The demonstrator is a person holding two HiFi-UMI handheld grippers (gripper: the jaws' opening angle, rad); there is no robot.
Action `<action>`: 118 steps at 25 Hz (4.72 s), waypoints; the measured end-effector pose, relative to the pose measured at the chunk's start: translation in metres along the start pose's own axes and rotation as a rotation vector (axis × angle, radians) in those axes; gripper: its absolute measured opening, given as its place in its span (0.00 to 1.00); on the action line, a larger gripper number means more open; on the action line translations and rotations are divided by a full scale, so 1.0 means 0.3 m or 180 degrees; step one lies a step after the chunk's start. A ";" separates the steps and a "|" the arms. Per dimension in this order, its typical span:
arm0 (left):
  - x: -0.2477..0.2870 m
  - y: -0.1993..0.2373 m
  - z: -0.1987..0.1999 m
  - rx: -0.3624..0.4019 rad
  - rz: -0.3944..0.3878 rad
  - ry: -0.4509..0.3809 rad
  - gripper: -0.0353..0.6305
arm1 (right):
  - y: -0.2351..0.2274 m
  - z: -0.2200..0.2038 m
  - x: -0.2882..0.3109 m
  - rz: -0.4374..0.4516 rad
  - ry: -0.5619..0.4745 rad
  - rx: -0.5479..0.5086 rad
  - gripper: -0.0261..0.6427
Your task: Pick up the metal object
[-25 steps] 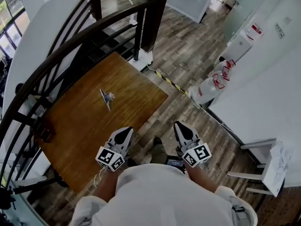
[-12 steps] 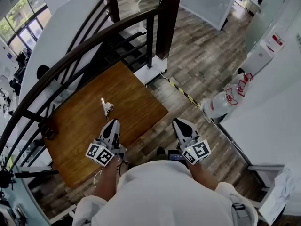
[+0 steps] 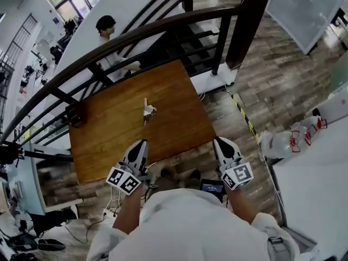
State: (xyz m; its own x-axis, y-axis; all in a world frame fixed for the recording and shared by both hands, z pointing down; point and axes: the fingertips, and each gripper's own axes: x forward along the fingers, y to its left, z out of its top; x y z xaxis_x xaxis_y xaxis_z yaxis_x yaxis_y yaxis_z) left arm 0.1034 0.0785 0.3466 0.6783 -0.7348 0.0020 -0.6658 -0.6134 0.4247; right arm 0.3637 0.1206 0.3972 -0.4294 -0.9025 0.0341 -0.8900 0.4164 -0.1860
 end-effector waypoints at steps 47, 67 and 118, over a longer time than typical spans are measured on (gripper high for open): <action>0.177 1.024 -0.081 0.0249 0.1185 0.0068 0.06 | 0.090 -0.313 1.201 0.1414 0.1152 0.1581 0.09; 0.127 1.105 -0.446 0.0664 0.1367 0.0510 0.06 | 0.209 -0.888 1.323 0.1492 0.2483 0.3350 0.23; 0.070 1.022 -0.029 0.0315 0.1392 0.0081 0.06 | 0.343 -0.363 1.378 0.1550 0.1463 0.2469 0.09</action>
State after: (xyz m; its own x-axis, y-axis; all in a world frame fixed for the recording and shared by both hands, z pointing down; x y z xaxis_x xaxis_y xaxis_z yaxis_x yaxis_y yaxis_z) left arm -0.0838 -0.1223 0.4847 0.3330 -0.9246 0.1849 -0.9173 -0.2723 0.2904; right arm 0.0778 -0.1977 0.4992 -0.8802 -0.4570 0.1277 -0.3287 0.3932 -0.8587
